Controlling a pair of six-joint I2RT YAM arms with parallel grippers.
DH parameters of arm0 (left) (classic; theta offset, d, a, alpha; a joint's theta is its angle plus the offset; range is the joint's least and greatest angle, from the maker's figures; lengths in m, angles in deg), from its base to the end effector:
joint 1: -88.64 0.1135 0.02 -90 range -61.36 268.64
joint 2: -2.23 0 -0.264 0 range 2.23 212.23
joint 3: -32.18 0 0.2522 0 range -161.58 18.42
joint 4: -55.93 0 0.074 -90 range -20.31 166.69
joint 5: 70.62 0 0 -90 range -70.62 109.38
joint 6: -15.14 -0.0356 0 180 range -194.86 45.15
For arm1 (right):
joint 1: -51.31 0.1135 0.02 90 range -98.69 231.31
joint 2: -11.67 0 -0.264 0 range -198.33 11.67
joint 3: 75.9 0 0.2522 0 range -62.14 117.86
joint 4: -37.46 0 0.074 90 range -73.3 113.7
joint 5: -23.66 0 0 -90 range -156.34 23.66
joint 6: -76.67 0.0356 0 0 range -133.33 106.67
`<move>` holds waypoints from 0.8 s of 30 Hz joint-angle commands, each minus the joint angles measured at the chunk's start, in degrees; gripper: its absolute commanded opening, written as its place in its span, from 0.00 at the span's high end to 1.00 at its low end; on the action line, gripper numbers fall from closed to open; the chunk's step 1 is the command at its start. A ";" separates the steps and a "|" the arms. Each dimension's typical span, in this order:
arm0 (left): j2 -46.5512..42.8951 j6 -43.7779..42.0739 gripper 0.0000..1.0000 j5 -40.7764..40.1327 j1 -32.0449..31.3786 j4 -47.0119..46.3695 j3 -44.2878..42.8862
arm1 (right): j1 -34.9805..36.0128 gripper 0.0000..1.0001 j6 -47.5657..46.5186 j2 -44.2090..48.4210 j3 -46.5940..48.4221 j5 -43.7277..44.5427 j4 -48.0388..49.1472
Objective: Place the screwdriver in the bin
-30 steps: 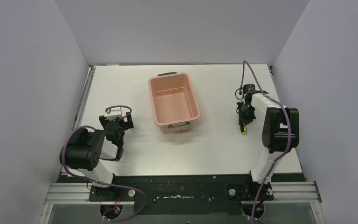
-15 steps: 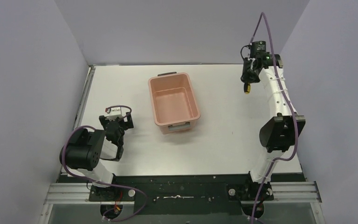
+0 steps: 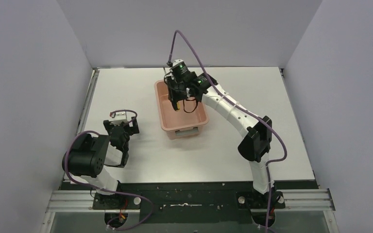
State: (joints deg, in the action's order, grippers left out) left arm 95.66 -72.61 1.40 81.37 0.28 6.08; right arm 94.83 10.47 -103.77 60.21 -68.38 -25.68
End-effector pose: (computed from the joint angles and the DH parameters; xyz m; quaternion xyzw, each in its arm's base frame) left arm 0.2381 -0.0193 0.1225 -0.0650 0.7694 0.0690 0.6316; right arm 0.3256 0.3109 0.3669 -0.1638 0.9003 0.2369 0.3263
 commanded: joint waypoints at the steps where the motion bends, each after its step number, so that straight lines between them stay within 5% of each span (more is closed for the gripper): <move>1: -1.23 -0.68 0.03 1.06 0.53 -1.06 -1.55 | -0.26 1.00 2.45 -3.78 -0.51 10.05 1.30; 9: -1.16 -0.71 0.03 1.18 0.50 -0.98 -1.62 | 1.68 1.00 3.64 -11.19 -11.41 12.53 4.57; 13: -1.18 -0.70 0.03 1.14 0.58 -1.00 -1.63 | 1.66 0.84 4.36 -13.43 -13.50 14.50 5.52; 18: -1.21 -0.74 0.03 1.25 0.58 -0.97 -1.62 | 1.68 0.52 4.51 -13.66 -12.85 16.19 5.04; 24: -1.18 -0.71 0.03 1.29 0.52 -0.93 -1.64 | 2.17 0.43 3.05 -10.93 -6.00 18.11 2.00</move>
State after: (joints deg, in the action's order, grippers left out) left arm 95.66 -72.61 1.67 81.61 0.55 6.01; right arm 96.41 14.38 -119.20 47.81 -54.13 -23.02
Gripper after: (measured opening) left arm 0.974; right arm 0.555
